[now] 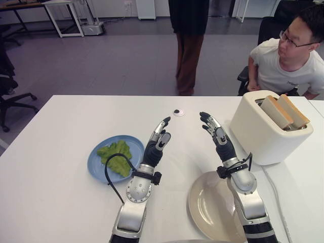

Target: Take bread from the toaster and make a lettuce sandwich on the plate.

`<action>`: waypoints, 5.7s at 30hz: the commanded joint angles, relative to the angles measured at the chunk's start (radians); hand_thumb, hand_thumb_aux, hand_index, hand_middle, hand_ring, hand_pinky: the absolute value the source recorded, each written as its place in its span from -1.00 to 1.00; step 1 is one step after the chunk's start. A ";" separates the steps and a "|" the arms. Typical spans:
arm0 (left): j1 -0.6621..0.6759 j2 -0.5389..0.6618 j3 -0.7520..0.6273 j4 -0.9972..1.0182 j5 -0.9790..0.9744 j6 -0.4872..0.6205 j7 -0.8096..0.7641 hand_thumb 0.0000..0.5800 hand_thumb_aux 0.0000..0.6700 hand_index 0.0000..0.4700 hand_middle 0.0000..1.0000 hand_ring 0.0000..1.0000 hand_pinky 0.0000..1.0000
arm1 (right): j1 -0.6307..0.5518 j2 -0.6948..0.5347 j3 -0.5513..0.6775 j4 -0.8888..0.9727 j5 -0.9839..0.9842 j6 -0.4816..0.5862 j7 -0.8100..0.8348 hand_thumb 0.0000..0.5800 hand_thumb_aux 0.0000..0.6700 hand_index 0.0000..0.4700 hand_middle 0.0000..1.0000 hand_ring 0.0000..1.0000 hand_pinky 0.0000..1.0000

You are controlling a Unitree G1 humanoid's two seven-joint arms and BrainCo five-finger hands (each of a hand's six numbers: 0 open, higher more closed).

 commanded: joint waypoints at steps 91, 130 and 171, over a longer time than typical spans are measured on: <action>-0.065 0.042 0.103 -0.016 -0.009 0.002 0.003 -1.00 -1.00 -1.00 -1.00 -1.00 -1.00 | -0.713 -0.739 0.040 0.327 0.286 0.114 1.163 1.00 1.00 1.00 -1.00 -1.00 -1.00; -0.087 0.094 0.133 -0.012 0.039 0.001 0.023 -1.00 -1.00 -1.00 -1.00 -1.00 -1.00 | -0.557 -0.742 0.151 0.100 0.179 0.194 1.215 -1.00 -1.00 -1.00 -1.00 -1.00 -1.00; -0.126 0.692 0.068 0.319 0.753 0.159 -0.209 1.00 1.00 1.00 -1.00 -1.00 -1.00 | -0.526 -0.703 0.087 0.164 0.141 0.197 1.089 -1.00 -1.00 -1.00 -1.00 -1.00 -1.00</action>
